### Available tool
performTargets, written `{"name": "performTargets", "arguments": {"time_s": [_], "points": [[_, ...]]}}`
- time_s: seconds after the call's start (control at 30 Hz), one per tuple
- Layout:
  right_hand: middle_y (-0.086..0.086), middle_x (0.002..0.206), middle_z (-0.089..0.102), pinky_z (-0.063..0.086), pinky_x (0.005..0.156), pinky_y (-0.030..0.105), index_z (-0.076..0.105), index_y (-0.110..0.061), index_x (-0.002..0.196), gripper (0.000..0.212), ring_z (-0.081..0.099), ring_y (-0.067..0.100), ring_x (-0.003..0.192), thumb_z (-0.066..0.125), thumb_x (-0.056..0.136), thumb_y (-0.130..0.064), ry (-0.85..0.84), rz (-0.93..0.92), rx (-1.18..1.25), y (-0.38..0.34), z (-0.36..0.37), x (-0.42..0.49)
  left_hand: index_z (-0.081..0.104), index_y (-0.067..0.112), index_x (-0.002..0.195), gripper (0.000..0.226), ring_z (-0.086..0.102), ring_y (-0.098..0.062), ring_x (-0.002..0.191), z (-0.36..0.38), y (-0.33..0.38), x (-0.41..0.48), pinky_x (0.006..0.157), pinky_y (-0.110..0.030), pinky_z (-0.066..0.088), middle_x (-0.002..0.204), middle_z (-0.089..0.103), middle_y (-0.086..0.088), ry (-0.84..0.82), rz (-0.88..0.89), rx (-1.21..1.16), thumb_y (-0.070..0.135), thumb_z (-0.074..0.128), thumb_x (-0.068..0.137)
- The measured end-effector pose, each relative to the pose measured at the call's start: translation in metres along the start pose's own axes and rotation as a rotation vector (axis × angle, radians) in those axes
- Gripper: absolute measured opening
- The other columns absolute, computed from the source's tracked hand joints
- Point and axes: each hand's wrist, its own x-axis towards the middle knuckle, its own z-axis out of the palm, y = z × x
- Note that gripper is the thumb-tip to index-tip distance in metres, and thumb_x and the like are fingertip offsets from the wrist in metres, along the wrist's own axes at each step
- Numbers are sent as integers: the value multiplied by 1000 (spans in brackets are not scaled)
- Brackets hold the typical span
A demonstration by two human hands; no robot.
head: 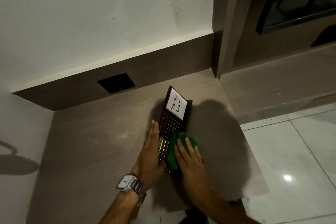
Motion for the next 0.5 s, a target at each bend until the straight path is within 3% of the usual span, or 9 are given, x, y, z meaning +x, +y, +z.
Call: {"name": "performTargets", "arguments": {"time_s": [0.2,0.3,0.4,0.5], "points": [[6,142,51,38,100,55,57,-12,131,86,33,29,135,85,50,-21,-21,-197,10,10,-4,-25,-21,33,146,119,-7,-16,150,-5,9,-4,122,-40,12,164,-9,3,-6,-14,1,-5,67,76],[10,148,39,37,102,61,48,-6,137,88,25,33,139,76,54,4,156,-22,216,38,-27,4,-18,36,147,123,-3,-16,150,-6,11,-6,117,-35,16,163,-12,5,13,-50,-25,-2,73,74],[3,155,20,25,111,57,29,-11,147,91,10,26,146,65,68,14,279,122,381,41,-40,34,-6,40,150,119,0,-17,150,-5,12,-8,116,-43,15,163,-10,7,28,-107,-99,-2,75,73],[7,156,24,15,114,52,24,-12,148,98,10,27,146,67,63,13,268,-193,353,19,-35,47,9,46,149,120,10,-15,148,-3,13,-9,113,-40,26,164,0,8,74,-156,-210,-16,71,67]]}}
